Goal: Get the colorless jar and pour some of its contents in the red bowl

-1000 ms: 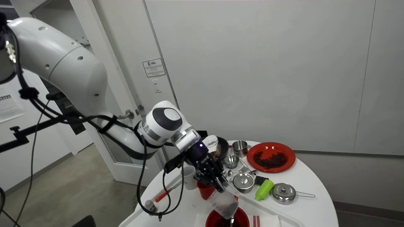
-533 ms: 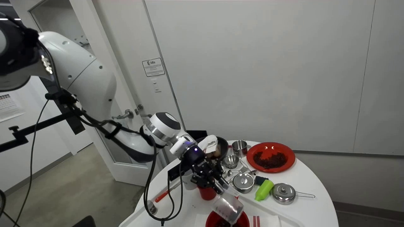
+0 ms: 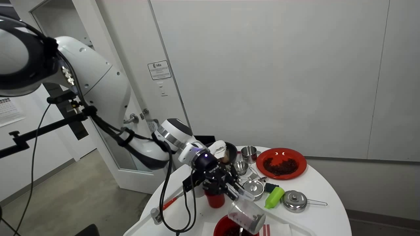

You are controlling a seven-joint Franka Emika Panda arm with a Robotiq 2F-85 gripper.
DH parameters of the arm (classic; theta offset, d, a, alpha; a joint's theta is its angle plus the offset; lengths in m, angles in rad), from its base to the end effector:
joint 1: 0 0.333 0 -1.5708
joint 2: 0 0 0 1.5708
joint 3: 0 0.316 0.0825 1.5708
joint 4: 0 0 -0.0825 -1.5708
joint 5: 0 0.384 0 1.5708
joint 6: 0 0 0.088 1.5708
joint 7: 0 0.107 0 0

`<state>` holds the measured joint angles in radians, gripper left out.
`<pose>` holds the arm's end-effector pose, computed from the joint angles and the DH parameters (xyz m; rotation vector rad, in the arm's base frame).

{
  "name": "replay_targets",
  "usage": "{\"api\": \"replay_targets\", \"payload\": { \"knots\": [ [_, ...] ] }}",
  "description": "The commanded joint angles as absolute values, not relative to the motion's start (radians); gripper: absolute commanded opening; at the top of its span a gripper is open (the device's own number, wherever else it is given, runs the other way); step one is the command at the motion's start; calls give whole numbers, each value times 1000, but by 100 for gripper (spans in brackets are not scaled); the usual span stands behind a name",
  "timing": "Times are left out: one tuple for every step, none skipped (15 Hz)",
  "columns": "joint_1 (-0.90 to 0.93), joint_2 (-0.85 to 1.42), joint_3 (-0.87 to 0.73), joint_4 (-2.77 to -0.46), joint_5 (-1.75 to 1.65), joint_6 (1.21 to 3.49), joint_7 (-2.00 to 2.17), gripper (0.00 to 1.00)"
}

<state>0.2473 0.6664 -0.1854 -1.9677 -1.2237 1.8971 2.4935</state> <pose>0.5626 -0.0356 0.1338 1.4824 -1.3952 0.9556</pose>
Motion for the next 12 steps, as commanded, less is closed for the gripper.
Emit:
{"api": "replay_targets", "payload": {
  "knots": [
    [215,713,-127,-1915,-1298,1769,2572,11],
    [212,724,-116,-1908,-1313,1737,2584,11],
    [210,735,-107,-1900,-1327,1705,2594,11],
    [210,745,-98,-1892,-1340,1672,2605,11],
    [208,755,-88,-1884,-1351,1642,2613,11],
    [208,765,-80,-1877,-1362,1611,2622,11],
    [205,773,-71,-1871,-1371,1587,2628,11],
    [269,784,-139,-1845,-1344,1597,2601,11],
    [271,791,-139,-1839,-1346,1587,2603,11],
    [282,798,-150,-1828,-1345,1583,2603,11],
    [293,804,-161,-1818,-1344,1580,2603,11],
    [311,813,-178,-1805,-1342,1573,2603,11]
  ]
}}
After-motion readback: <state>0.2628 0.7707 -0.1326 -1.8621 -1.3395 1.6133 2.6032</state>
